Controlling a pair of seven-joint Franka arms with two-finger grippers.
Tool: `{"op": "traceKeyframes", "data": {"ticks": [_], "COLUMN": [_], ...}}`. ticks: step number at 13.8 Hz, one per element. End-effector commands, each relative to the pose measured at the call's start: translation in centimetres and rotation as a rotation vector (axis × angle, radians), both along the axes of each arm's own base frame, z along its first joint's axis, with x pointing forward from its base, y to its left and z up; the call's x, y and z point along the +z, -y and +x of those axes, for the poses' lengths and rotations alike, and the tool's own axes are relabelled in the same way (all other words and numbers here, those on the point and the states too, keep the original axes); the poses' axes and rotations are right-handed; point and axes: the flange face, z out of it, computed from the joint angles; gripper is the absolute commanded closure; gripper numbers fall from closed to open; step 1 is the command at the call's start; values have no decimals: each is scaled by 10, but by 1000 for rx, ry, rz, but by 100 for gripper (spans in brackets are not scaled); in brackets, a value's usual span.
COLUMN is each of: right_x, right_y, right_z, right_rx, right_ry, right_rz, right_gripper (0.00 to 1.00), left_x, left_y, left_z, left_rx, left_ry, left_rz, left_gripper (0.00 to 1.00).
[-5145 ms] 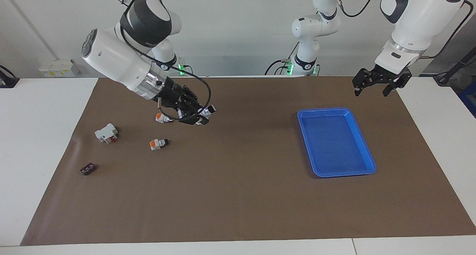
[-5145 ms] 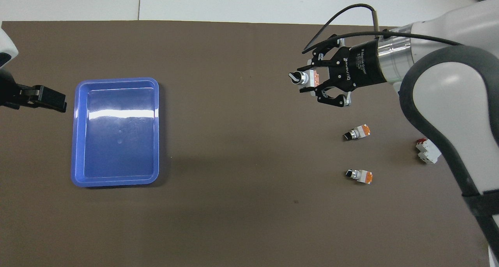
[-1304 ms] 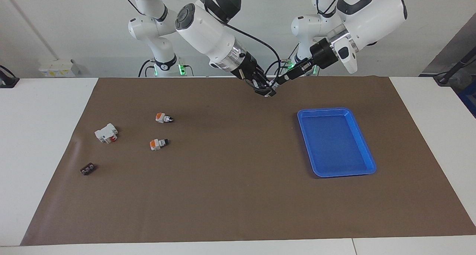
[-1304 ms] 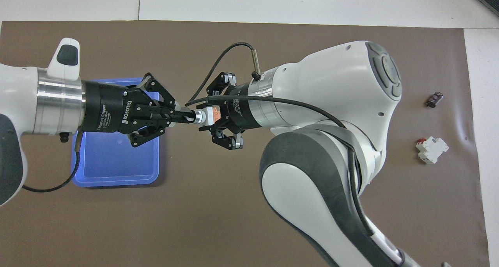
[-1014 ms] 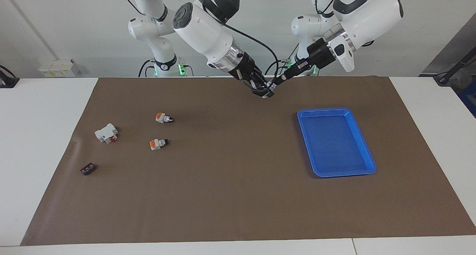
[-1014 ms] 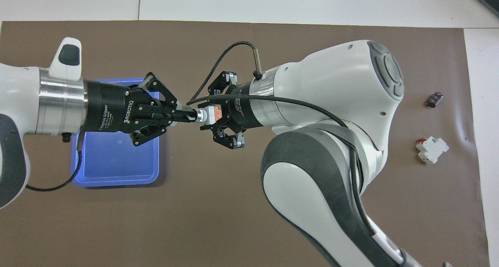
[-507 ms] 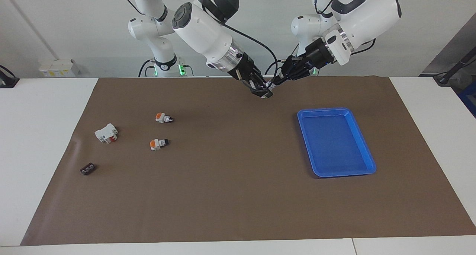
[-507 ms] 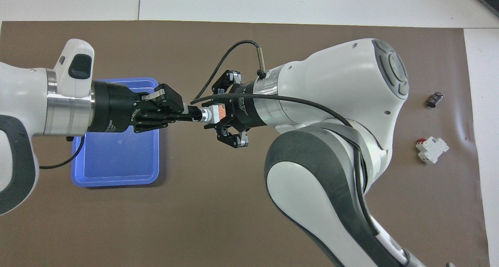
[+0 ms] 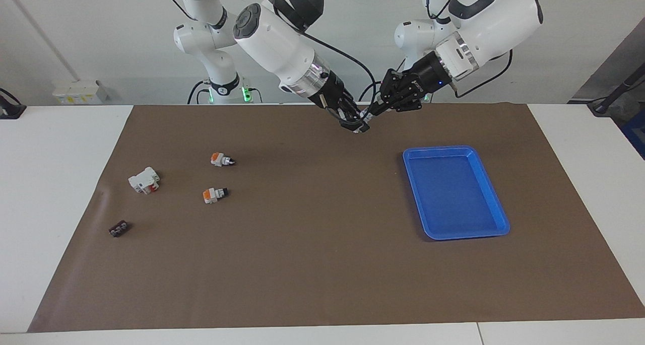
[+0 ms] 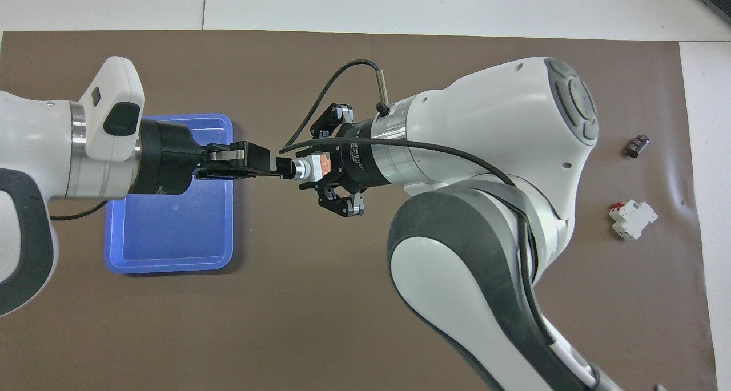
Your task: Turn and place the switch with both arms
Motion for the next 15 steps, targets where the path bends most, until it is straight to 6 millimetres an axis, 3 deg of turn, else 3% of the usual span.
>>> {"op": "traceKeyframes", "data": {"ticks": [1, 9, 15], "right_x": [2, 2, 2], "right_y": [-13, -13, -13], "right_z": [-5, -5, -5], "right_rx": [15, 16, 16], "right_ry": [21, 22, 20], "right_rz": [20, 20, 20], "right_gripper": [100, 100, 100], "left_x": [1, -8, -7], "left_y": [29, 23, 20], "left_z": [-23, -39, -43], "left_rx": [-135, -501, -579], "left_ry": [69, 258, 297], "left_rz": [-12, 55, 42], "left_gripper": [100, 100, 100]}}
